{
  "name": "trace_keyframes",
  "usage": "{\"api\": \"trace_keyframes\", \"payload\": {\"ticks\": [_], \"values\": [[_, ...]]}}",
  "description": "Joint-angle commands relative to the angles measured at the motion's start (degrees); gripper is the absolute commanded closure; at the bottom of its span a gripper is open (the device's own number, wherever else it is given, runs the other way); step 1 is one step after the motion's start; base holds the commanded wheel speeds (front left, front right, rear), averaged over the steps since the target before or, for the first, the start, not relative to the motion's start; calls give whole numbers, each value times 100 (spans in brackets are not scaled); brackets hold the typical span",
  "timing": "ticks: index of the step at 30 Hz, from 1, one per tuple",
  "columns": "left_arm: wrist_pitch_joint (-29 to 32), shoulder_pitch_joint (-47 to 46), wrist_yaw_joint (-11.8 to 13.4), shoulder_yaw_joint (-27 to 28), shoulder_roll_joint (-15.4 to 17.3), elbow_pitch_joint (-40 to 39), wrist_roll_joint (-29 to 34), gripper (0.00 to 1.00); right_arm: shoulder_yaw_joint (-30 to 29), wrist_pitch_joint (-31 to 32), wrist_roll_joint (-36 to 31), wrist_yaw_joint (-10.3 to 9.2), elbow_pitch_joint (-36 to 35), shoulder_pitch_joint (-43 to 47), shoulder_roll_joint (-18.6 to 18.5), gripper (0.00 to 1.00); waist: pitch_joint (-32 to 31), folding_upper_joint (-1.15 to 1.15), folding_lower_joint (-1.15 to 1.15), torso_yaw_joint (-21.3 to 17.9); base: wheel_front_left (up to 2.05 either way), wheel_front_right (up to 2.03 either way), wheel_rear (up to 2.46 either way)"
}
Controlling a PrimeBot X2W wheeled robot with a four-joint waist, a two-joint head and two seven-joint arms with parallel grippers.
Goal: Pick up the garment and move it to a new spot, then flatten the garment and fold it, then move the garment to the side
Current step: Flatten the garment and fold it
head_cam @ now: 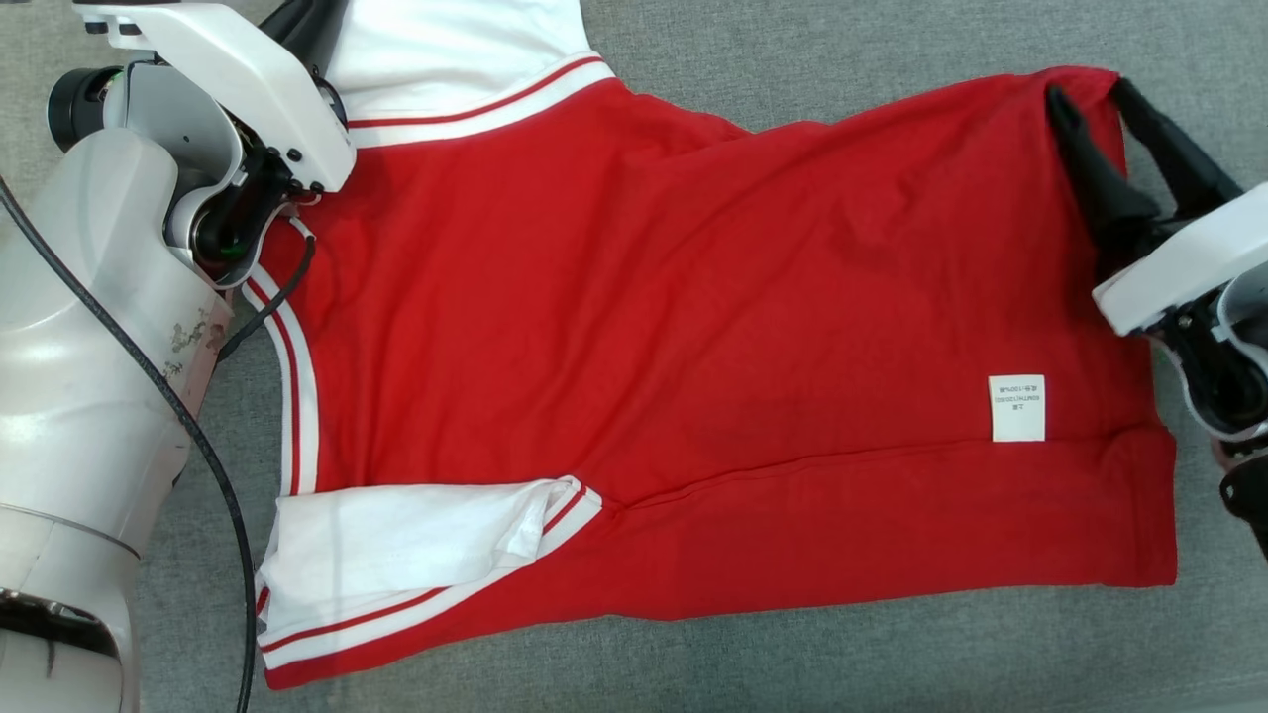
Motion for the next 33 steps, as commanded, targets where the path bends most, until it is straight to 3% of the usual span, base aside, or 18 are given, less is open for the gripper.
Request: {"api": "trace_keyframes", "payload": {"ticks": [1, 2, 3, 15, 22, 24, 29, 33], "values": [[-65, -87, -4, -71, 61, -24, -59, 100, 22, -48, 235, -1, 76, -133, -77, 49, 3, 0, 0, 21, 0, 0, 0], [-100, -104, -4, -115, 67, -42, -97, 100, 56, -29, 408, -1, 111, -175, -83, 67, 4, 0, 0, 32, 0, 0, 0], [-120, -118, -4, -162, 83, -52, -132, 100, 62, -64, 549, -1, 133, -226, -122, 100, 6, 0, 0, 44, 0, 0, 0], [-589, -63, -4, -441, 451, -621, -599, 100, 195, -120, 1746, -1, -159, -141, -671, 100, -150, 0, 0, 191, 0, 0, 0], [-600, 80, -3, -632, 643, -757, -841, 100, 133, -493, 1641, -1, -613, 261, -1013, 100, -328, 0, 0, 128, 0, 0, 0], [-599, 85, -4, -661, 678, -730, -880, 100, 86, -762, 1471, -1, -824, 331, -1054, 0, -350, 0, 0, 65, 0, 0, 0], [-637, 161, -4, -712, 796, -564, -952, 100, -185, -1407, 603, -1, -1226, 687, -1053, 0, -468, 0, 0, -129, 0, 0, 0], [-683, 278, -4, -744, 864, -349, -992, 100, -810, -1585, -362, -2, -1529, 1190, -817, 0, -612, 0, 0, -288, 0, 0, 0]]}}
